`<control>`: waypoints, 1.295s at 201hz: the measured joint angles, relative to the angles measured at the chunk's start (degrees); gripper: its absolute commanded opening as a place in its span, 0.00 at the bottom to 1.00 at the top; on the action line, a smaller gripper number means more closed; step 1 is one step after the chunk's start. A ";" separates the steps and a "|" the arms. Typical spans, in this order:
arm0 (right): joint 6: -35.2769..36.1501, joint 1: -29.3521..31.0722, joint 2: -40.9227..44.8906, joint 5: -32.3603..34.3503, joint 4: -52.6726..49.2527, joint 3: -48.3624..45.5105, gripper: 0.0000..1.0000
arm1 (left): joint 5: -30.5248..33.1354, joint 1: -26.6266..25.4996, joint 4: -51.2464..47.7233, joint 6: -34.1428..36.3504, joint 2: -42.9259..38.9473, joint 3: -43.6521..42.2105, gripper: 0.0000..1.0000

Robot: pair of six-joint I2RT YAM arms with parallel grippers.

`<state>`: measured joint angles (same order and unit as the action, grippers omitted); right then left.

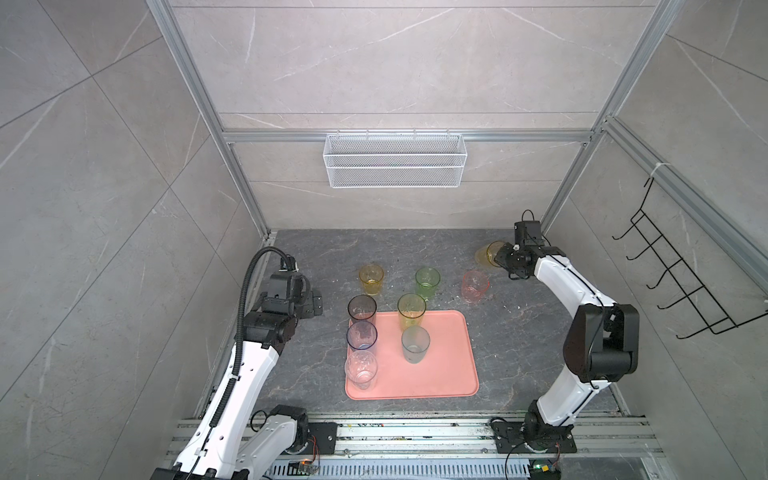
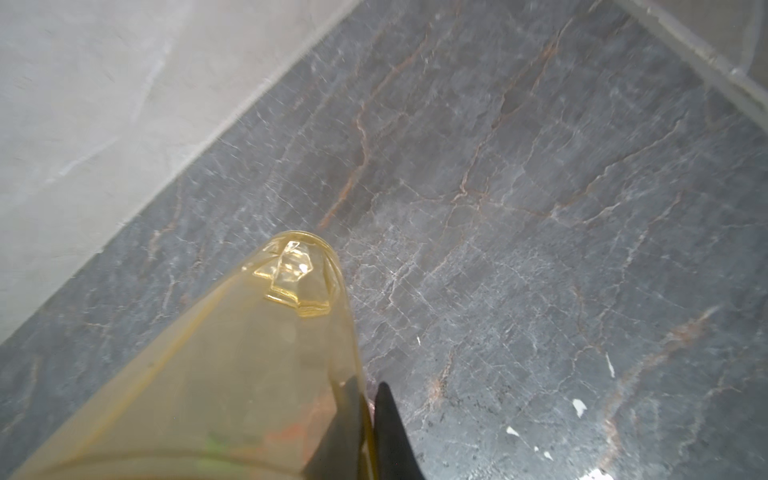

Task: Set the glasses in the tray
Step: 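Lift the amber cup with the right gripper and carry it toward the tray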

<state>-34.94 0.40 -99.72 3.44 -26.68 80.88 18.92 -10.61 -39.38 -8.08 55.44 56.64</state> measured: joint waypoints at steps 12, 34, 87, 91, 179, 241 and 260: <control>0.02 0.04 1.36 -0.28 -0.02 0.00 0.00 | 0.00 0.00 0.00 0.00 0.00 0.00 0.99; 0.20 0.48 3.58 -0.72 -0.20 0.00 0.00 | 0.00 0.00 0.00 0.00 0.00 0.00 0.99; 1.95 3.45 7.72 -2.47 -5.27 0.48 0.00 | -0.02 0.00 0.00 0.00 0.00 0.00 0.99; 2.16 3.76 8.00 -2.62 -5.86 0.63 0.00 | -0.02 0.00 0.00 0.00 0.00 0.00 0.99; 6.95 12.68 13.92 -3.67 -21.29 6.56 0.00 | -1.42 0.02 -0.02 0.00 -0.22 0.00 0.99; 7.78 21.38 19.43 -2.51 -33.62 6.78 0.00 | -1.60 0.04 -0.04 0.00 -0.46 0.00 0.99; 7.78 23.52 21.16 -1.46 -36.89 6.78 0.00 | -1.66 0.04 -0.07 0.00 -0.46 0.00 0.99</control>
<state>-27.16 23.92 -78.56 1.98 -63.57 87.66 17.26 -10.57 -39.44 -8.08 54.98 56.64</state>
